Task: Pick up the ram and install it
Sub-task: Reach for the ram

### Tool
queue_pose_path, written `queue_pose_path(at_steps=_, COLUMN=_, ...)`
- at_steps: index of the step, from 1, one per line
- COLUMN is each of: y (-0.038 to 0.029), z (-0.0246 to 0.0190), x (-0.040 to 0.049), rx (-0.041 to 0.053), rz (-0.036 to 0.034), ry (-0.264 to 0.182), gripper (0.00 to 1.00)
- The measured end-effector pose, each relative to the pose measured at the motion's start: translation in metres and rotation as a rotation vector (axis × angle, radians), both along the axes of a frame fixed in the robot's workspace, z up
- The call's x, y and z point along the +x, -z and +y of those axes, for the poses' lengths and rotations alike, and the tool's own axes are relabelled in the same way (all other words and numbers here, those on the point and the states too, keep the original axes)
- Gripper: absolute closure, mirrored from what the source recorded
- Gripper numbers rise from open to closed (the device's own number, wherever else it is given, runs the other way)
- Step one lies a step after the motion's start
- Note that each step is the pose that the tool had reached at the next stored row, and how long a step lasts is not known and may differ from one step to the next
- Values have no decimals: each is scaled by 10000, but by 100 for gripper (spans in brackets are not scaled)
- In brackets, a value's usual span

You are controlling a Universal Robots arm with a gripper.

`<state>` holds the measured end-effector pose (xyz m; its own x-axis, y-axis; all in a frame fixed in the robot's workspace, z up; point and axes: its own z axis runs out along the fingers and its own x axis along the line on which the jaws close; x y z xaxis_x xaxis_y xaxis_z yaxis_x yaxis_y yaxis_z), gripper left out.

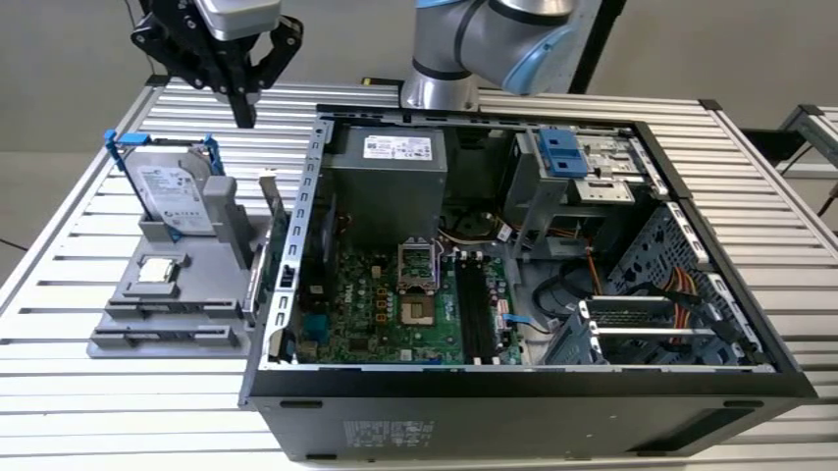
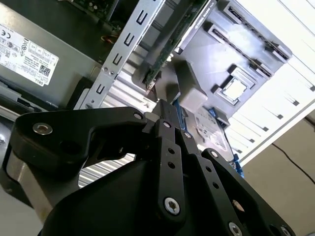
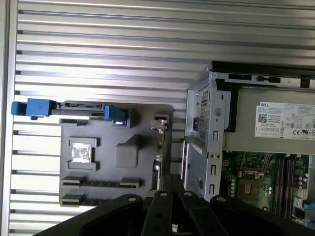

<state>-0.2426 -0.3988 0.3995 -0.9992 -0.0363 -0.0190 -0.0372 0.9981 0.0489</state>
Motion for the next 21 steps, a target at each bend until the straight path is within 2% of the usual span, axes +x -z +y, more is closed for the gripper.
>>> queue_pose_path(at_steps=21, y=5, z=0, x=-216, rx=0, rz=0, ry=-353, gripper=100)
